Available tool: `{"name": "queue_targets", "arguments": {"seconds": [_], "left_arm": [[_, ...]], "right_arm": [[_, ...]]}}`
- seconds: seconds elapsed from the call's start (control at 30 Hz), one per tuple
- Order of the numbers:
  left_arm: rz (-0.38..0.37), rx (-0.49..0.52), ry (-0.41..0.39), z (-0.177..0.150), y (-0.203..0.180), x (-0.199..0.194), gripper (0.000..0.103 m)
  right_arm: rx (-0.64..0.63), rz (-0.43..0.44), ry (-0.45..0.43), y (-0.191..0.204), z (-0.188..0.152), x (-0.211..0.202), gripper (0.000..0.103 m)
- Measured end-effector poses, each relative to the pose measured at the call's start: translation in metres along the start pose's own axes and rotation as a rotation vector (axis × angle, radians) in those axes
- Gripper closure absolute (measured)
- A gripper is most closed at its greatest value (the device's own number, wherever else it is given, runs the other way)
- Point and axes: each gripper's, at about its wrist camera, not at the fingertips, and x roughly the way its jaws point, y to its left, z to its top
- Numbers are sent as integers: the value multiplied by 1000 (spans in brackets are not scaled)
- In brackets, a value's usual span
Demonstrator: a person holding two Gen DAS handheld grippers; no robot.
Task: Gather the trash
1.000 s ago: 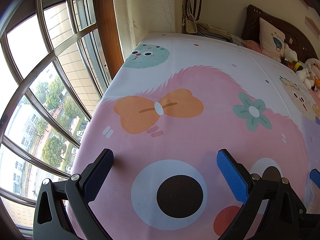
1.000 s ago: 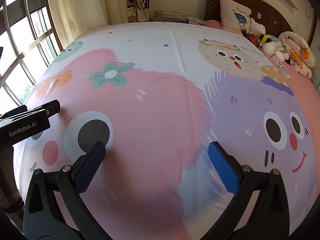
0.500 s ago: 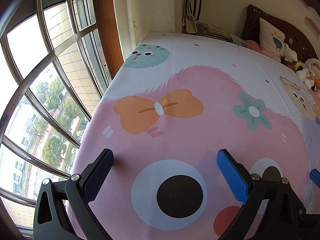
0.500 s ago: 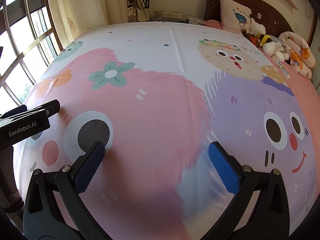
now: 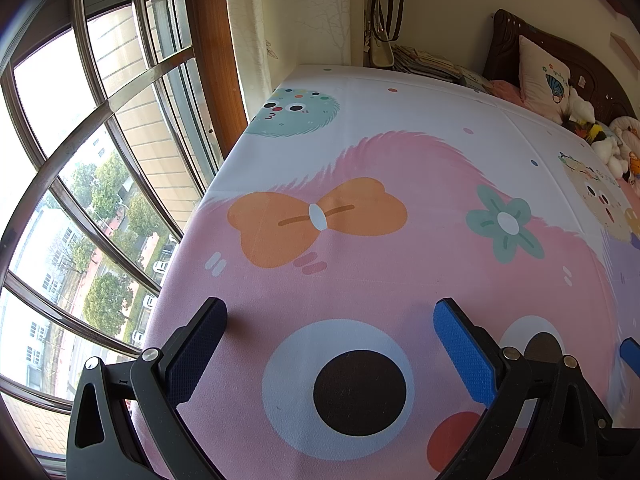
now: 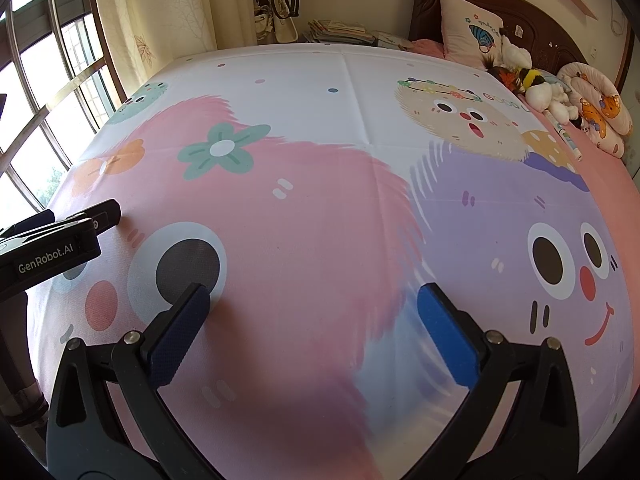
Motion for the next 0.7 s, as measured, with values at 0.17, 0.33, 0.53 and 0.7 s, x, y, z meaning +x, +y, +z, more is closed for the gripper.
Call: {"name": "queue_targets", "arguments": {"seconds": [0.17, 0.33, 0.53, 0.7], "left_arm": [[0, 0, 0, 0, 0, 1, 1], [0, 0, 0, 0, 0, 0, 1], [0, 0, 0, 0, 0, 0, 1], [0, 0, 0, 0, 0, 0, 1]], "right_arm": [[0, 0, 0, 0, -1, 0, 0], [0, 0, 0, 0, 0, 0, 0], [0, 0, 0, 0, 0, 0, 0], [0, 0, 0, 0, -2, 1, 0]]}}
